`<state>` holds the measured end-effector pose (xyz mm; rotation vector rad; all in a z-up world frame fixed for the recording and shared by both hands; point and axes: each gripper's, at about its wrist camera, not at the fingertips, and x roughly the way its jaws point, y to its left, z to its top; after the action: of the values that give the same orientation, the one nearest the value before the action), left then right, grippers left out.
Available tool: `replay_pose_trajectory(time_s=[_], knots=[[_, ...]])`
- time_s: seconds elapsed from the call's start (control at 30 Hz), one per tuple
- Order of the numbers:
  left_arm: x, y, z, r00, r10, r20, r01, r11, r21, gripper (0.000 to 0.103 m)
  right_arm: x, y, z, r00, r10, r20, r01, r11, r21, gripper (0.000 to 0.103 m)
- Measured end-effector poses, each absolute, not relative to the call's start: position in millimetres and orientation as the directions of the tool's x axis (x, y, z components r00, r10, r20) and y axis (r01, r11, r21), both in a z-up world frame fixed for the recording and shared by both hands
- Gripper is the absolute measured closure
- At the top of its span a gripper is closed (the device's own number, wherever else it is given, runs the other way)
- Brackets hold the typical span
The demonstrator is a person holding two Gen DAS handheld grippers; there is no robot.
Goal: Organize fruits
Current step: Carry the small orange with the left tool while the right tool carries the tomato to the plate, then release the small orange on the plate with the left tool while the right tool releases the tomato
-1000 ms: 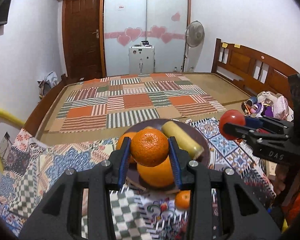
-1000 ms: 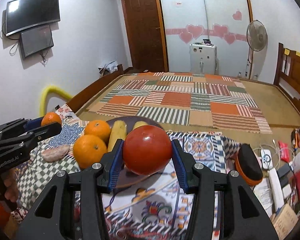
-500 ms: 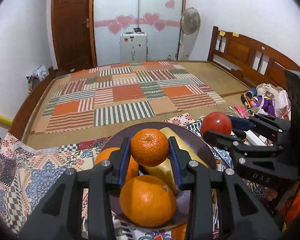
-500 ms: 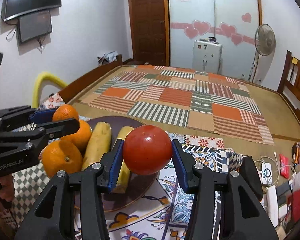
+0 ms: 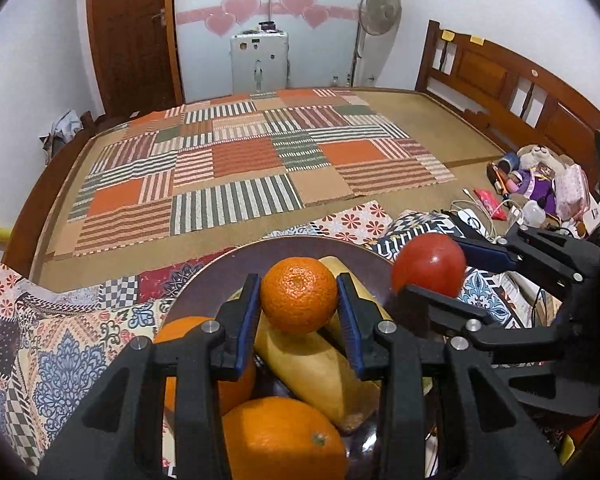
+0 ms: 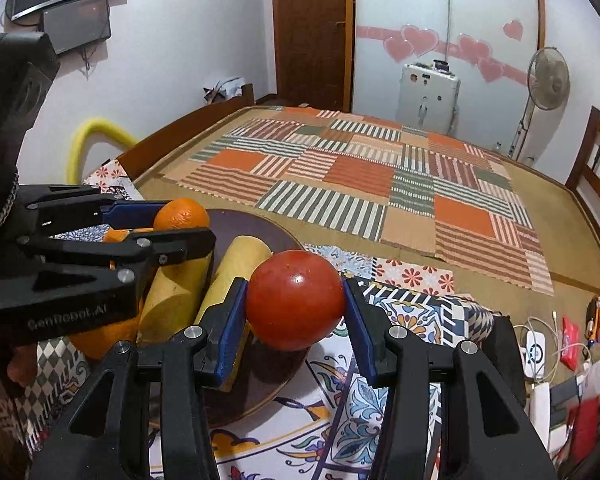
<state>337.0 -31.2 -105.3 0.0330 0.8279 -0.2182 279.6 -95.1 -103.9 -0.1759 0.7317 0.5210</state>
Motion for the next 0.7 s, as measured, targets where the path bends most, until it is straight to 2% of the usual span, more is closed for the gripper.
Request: replay_pose_trajectory(time_s=[0.33, 0.57, 0.7], knots=[[344.6, -31.4, -114.1, 0.630, -0.188, -0.753, 0.207, 0.976, -0.071, 0.066, 281.6, -92.7, -111.5, 0.605, 0.404, -0.686, -0.524, 0.851, 0.039, 0.058], [343.3, -34.6, -113.3, 0.638, -0.182, -0.748, 0.211, 0.976, -0.058, 0.052, 280.2, -93.2, -111.2, 0.610, 0.400, -0.684, -0.522, 0.852, 0.032, 0.058], [343.8, -31.8, -113.9, 0.634, -0.192, -0.749, 0.201, 0.976, -0.081, 0.050, 278.7, -92.7, -110.3, 0.610, 0.398, -0.685, -0.522, 0.852, 0.030, 0.058]])
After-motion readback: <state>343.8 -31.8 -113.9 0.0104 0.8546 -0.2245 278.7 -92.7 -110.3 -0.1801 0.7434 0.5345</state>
